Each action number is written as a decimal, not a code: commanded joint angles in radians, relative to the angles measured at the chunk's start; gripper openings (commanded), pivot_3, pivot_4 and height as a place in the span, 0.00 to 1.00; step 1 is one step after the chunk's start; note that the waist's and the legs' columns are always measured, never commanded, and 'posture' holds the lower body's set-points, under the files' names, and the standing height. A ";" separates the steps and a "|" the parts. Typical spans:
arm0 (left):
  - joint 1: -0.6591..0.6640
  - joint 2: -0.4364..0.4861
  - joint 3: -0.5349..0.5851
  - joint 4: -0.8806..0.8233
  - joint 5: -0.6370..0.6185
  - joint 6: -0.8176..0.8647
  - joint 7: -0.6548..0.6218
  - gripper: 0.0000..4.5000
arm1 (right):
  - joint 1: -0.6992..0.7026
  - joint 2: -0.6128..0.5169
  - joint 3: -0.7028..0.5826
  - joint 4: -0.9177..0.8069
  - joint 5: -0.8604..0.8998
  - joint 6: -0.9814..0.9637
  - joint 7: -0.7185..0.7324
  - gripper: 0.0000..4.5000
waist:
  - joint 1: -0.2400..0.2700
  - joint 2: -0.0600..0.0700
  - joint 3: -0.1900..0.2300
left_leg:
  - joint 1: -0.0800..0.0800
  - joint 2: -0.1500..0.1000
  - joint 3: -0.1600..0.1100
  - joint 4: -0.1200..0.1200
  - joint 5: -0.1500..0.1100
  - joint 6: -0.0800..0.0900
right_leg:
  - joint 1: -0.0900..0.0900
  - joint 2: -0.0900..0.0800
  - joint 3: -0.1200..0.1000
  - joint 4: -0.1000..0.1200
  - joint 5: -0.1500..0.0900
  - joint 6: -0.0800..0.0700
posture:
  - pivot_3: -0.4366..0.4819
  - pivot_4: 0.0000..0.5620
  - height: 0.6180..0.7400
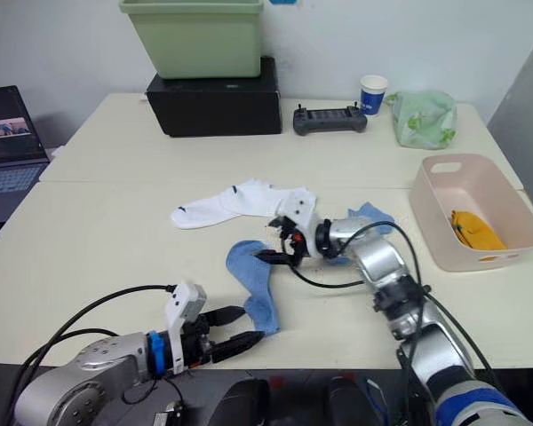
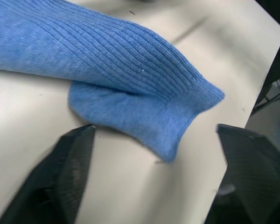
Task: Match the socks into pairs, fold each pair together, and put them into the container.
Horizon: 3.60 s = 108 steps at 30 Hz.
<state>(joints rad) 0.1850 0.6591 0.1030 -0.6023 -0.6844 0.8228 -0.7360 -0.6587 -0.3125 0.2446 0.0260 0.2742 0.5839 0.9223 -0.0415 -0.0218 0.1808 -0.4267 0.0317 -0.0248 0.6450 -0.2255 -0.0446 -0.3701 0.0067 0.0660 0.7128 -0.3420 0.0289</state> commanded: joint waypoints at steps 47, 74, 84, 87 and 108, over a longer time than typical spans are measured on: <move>-0.642 -0.025 -0.162 0.716 0.427 -0.462 -0.276 0.00 | 0.287 -0.230 0.072 -0.321 0.248 0.285 0.066 0.01 | 0.008 -0.002 0.001 | -0.004 0.000 0.000 0.002 0.000 0.000 | -0.003 0.005 -0.003 0.000 0.000 0.000 | 0.48 0.27 1.00; 0.003 0.043 0.281 -0.152 -0.465 0.230 0.179 0.00 | 0.086 -0.575 0.180 -0.257 0.272 0.182 0.619 0.01 | 0.006 -0.002 0.001 | 0.003 0.000 -0.001 0.001 0.000 0.000 | 0.005 0.000 -0.001 -0.001 0.000 -0.001 | 0.48 0.27 1.00; -0.084 -0.017 0.095 0.129 -0.065 -0.121 0.101 0.00 | -0.181 -0.285 0.345 0.343 -0.083 -0.219 0.627 0.01 | 0.011 -0.002 0.003 | 0.010 0.000 -0.002 -0.001 0.000 0.000 | 0.014 0.001 -0.004 -0.009 -0.003 -0.005 | 0.48 0.27 1.00; -0.126 -0.035 0.094 0.161 -0.042 -0.152 0.105 0.00 | -0.230 -0.256 0.339 0.449 -0.139 -0.318 0.639 0.01 | 0.011 -0.002 0.003 | 0.010 -0.001 -0.002 -0.001 0.000 0.000 | 0.015 -0.001 -0.004 -0.010 -0.003 -0.005 | 0.48 0.27 1.00; -0.187 -0.032 0.077 0.283 0.103 -0.261 0.055 0.42 | 0.121 -0.347 -0.018 -0.065 -0.034 -0.089 0.391 0.46 | 0.014 -0.001 0.003 | 0.009 -0.002 -0.007 -0.001 0.000 0.000 | 0.018 -0.004 -0.009 -0.011 -0.003 -0.005 | 0.48 0.27 1.00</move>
<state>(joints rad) 0.0206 0.6171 0.1838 -0.3034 -0.5978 0.5961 -0.6574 -0.5802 -0.6573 0.2557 0.0849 0.2069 0.4610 1.3622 -0.0274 -0.0232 0.1834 -0.4178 0.0298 -0.0320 0.6437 -0.2259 -0.0445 -0.3524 0.0030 0.0562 0.7019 -0.3447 0.0242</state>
